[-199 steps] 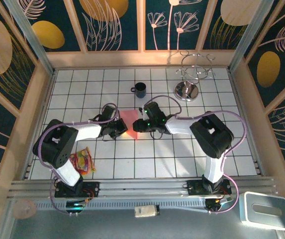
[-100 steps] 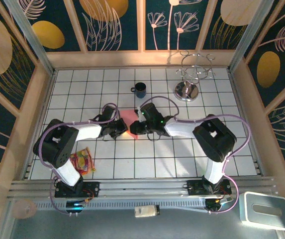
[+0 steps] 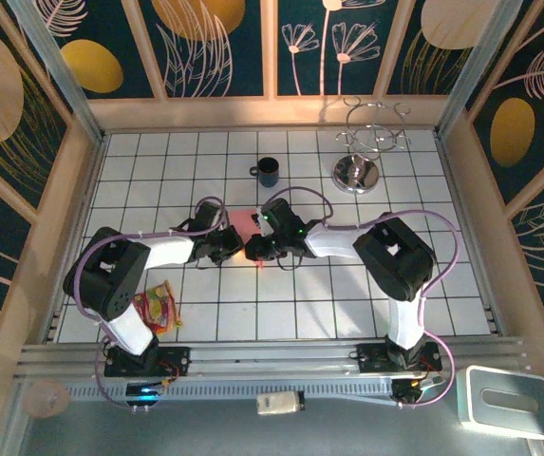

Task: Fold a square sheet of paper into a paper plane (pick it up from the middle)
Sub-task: Third fold the triangle at the center of the table.

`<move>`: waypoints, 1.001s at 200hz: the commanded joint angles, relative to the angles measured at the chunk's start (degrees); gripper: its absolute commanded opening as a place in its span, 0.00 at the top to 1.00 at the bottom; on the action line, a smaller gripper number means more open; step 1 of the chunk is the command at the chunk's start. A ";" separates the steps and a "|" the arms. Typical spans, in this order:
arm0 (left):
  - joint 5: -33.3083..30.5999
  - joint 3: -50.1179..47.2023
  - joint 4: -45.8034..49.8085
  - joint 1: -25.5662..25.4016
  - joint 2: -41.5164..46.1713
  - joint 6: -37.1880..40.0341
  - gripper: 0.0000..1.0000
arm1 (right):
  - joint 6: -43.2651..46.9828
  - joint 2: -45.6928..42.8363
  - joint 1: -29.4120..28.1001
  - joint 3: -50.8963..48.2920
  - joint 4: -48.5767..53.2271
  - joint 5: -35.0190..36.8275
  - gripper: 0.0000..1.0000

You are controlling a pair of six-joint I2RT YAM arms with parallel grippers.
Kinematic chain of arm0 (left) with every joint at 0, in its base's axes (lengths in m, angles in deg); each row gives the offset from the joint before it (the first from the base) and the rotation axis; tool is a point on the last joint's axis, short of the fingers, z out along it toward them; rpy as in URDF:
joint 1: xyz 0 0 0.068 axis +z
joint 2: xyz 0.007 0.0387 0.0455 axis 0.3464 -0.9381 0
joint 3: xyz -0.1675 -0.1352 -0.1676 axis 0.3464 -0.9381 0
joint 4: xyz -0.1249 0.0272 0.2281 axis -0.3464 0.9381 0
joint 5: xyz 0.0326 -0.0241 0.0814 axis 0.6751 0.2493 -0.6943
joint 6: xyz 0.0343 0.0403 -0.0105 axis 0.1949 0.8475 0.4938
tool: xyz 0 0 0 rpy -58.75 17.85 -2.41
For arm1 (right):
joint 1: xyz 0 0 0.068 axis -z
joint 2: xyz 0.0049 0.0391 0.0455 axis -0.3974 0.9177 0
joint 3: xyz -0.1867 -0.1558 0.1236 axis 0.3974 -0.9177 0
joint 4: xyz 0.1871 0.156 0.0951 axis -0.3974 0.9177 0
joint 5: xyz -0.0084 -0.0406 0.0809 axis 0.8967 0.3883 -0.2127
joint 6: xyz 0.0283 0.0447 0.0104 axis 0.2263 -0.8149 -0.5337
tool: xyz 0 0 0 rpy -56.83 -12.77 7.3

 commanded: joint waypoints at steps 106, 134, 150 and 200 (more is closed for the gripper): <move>-2.81 -1.05 4.53 -0.12 -3.04 0.92 0.92 | 1.54 2.61 0.27 2.92 6.01 3.36 0.90; -2.89 -0.96 4.71 -0.12 -3.09 1.17 0.92 | 1.71 2.89 0.27 2.92 6.49 3.68 0.90; -2.89 -0.98 4.71 -0.12 -3.29 1.25 0.92 | 1.80 3.02 0.27 2.92 6.88 4.12 0.90; -3.12 -0.91 5.07 -0.14 -3.39 1.73 0.92 | 2.07 3.39 0.32 2.92 7.94 5.55 0.91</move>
